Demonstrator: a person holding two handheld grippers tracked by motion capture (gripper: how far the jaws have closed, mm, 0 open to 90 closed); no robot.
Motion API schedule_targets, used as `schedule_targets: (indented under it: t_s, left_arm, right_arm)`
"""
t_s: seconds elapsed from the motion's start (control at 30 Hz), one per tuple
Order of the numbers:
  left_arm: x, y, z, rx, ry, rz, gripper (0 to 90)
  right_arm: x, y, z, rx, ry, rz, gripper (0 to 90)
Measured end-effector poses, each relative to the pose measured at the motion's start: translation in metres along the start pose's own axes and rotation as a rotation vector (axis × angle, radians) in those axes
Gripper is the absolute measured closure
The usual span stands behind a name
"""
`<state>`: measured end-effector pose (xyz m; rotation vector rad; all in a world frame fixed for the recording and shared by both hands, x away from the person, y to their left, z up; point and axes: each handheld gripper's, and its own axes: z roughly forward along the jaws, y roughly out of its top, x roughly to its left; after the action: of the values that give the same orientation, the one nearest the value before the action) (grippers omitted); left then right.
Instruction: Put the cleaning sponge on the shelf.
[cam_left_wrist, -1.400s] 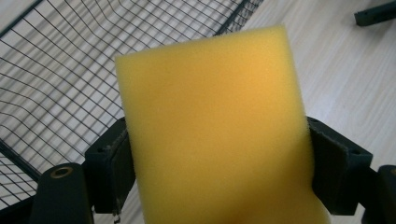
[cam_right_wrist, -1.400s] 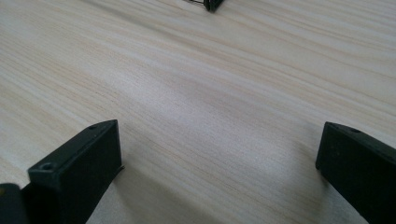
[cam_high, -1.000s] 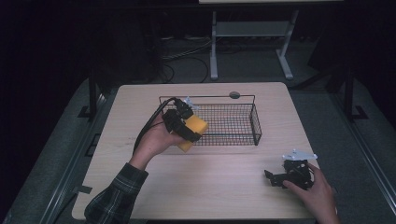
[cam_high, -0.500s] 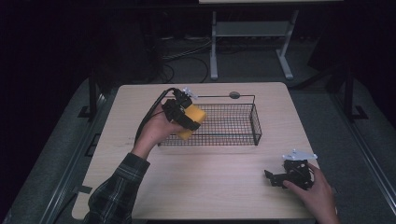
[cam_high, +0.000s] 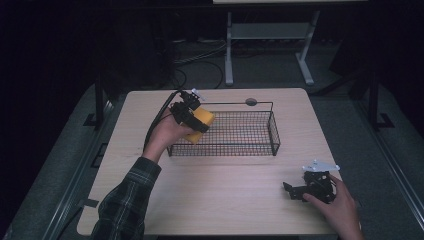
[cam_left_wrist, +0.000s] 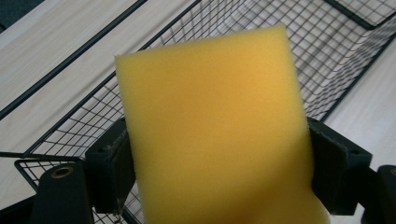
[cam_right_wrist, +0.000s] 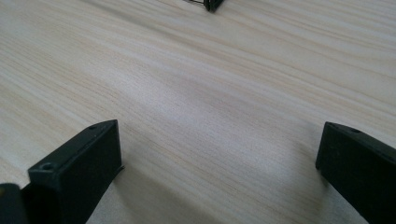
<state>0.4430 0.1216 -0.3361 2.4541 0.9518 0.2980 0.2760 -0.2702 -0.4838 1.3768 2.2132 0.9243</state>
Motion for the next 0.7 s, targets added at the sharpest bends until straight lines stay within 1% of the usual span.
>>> schedule_targets:
  t_s: [0.27,0.47,0.6,0.63,0.67,0.7]
  left_arm:
    - [0.016,-0.005,0.009,0.007,0.007,-0.037,20.0]
    - [0.024,-0.009,0.019,0.028,0.017,-0.052,20.0]
    - [0.028,-0.011,0.028,0.052,0.014,-0.062,19.9]
    - [0.029,-0.012,0.03,0.049,0.015,-0.063,19.9]
    - [0.03,-0.012,0.031,0.046,0.019,-0.068,19.9]
    - [0.031,-0.012,0.033,0.055,0.024,-0.068,19.9]
  right_arm:
    - [0.0,0.0,0.0,0.0,0.0,0.0,0.0]
    - [0.0,0.0,0.0,0.0,0.0,0.0,0.0]
    - [0.0,0.0,0.0,0.0,0.0,0.0,0.0]
    - [0.0,0.0,0.0,0.0,0.0,0.0,0.0]
    - [0.0,0.0,0.0,0.0,0.0,0.0,0.0]
    - [0.0,0.0,0.0,0.0,0.0,0.0,0.0]
